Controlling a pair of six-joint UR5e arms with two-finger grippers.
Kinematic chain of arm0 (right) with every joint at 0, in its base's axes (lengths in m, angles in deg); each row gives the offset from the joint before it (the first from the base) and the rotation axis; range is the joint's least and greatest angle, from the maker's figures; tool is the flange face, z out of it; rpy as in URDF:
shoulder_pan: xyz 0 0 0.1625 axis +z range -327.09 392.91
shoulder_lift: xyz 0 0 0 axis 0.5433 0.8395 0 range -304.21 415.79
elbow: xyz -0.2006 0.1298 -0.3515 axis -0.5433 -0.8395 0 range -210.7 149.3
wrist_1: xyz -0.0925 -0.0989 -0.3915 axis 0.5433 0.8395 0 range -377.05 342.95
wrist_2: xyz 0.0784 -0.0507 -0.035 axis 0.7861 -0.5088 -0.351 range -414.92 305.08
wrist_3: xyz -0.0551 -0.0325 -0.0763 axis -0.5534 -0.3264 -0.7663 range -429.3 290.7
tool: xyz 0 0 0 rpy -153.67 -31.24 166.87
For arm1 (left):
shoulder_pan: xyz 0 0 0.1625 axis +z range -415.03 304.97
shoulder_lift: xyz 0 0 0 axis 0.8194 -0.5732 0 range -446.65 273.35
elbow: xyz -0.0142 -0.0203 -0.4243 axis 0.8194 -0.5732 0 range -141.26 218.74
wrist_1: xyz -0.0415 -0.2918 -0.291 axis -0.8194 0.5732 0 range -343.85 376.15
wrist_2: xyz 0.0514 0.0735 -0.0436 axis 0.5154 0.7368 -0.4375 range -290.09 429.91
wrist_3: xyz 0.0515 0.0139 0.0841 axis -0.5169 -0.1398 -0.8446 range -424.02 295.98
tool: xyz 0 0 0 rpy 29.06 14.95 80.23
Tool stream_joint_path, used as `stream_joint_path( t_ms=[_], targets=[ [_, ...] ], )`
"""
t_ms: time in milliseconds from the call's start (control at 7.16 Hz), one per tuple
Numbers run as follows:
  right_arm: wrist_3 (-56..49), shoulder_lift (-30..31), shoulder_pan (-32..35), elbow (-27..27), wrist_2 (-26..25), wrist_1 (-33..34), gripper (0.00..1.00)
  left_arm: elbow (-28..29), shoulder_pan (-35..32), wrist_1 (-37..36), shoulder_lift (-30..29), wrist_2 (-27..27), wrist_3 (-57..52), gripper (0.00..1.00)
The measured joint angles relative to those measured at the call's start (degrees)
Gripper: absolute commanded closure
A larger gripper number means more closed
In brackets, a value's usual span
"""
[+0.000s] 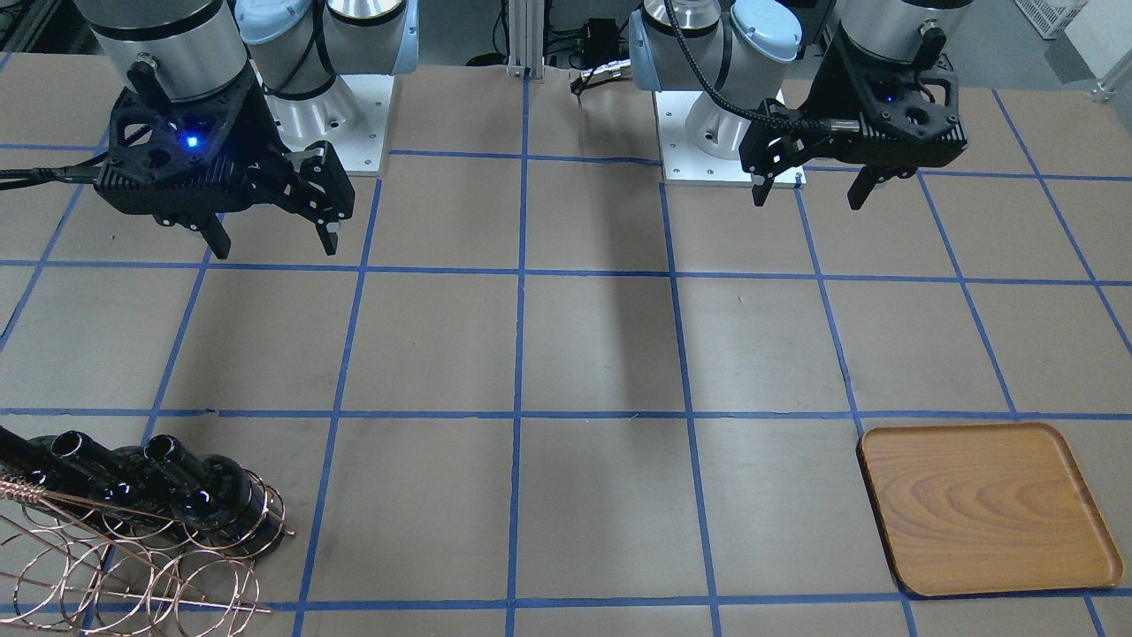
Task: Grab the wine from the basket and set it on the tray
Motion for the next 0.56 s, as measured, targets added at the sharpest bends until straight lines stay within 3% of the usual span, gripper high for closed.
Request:
stream_joint_path(
  t_ms=[559],
  targets=[
    [-0.76, 0.17, 0.0, 0.24, 0.16, 0.38, 0.0, 0.0, -0.02, -0.74, -0.54, -0.11, 0.33, 0.0]
  ],
)
